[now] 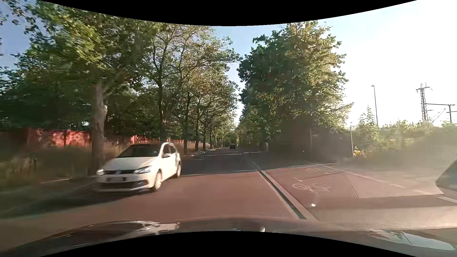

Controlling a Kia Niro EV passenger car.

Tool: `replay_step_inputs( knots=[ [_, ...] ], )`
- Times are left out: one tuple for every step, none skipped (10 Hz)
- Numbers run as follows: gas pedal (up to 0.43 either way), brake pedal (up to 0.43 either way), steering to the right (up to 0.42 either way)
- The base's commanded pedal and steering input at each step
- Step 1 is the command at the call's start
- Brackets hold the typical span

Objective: Follow the waypoints while adhering to traffic rules and regulations

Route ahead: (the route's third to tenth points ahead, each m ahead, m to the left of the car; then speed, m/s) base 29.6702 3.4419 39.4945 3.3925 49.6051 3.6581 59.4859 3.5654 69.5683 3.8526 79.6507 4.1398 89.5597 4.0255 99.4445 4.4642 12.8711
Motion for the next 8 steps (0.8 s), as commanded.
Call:
replay_step_inputs(
  knots=[
    [0.118, 0.0, 0.0],
    [0.118, 0.0, 0.0],
    [0.118, 0.0, 0.0],
    [0.118, 0.0, 0.0],
    [0.118, 0.0, 0.0],
    [0.118, 0.0, -0.002],
    [0.118, 0.0, -0.006],
    [0.118, 0.0, -0.008]
  ],
)
